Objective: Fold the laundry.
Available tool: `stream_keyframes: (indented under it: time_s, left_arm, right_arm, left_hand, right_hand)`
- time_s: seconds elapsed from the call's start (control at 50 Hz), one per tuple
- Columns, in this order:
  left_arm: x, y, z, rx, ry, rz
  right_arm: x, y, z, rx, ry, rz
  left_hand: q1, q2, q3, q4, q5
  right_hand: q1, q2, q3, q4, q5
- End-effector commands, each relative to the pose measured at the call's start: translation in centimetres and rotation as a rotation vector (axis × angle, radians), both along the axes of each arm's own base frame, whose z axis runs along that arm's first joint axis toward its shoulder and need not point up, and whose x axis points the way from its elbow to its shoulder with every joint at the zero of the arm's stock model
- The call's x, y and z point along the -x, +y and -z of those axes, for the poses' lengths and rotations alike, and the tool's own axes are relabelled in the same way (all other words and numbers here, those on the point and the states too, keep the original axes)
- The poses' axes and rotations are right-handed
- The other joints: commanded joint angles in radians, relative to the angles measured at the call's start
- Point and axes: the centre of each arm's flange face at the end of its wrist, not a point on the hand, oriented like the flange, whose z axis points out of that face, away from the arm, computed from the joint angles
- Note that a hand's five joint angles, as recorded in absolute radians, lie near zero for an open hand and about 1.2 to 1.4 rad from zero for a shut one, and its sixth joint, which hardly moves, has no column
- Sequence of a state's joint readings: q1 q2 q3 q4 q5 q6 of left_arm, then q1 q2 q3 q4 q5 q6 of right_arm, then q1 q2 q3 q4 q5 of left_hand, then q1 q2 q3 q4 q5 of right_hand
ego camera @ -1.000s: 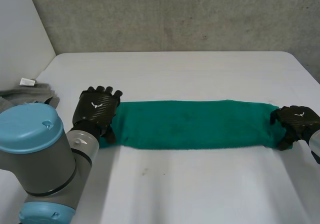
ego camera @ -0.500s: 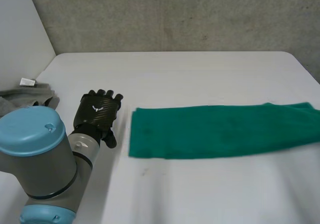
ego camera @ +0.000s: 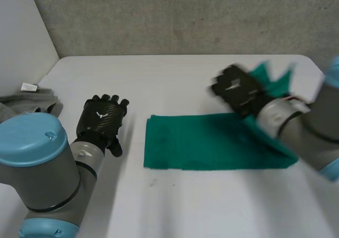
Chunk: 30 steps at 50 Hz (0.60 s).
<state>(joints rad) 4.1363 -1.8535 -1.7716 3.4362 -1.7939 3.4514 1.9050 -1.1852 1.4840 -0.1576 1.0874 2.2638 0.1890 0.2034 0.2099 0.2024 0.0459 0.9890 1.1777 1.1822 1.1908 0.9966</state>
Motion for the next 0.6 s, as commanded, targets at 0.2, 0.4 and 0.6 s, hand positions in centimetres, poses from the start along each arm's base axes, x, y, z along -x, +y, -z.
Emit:
stream_keyframes:
  time_s: [0.2, 0.4, 0.6]
  left_arm:
    - [-0.2, 0.1, 0.4, -0.011, -0.007, -0.002]
    - [-0.1, 0.3, 0.4, -0.014, -0.009, 0.003]
    - [0.0, 0.3, 0.6, -0.017, -0.01, 0.006]
  right_arm:
    - [-12.0, 10.2, 8.4, -0.154, 0.069, -0.463]
    - [-9.6, 5.2, 1.9, -0.153, -0.136, -0.055]
    - [-1.3, -1.5, 4.7, -0.62, -0.34, 0.416]
  left_hand:
    - [-0.011, -0.025, -0.032, -0.024, -0.042]
    - [-0.011, -0.025, -0.032, -0.024, -0.042]
    - [-0.011, -0.025, -0.032, -0.024, -0.042]
  right_hand:
    - [0.407, 0.219, 0.214, 0.205, 0.225]
    - [-0.487, -0.676, -0.68, -0.689, -0.669]
    - [-0.437, -0.626, -0.631, -0.639, -0.62]
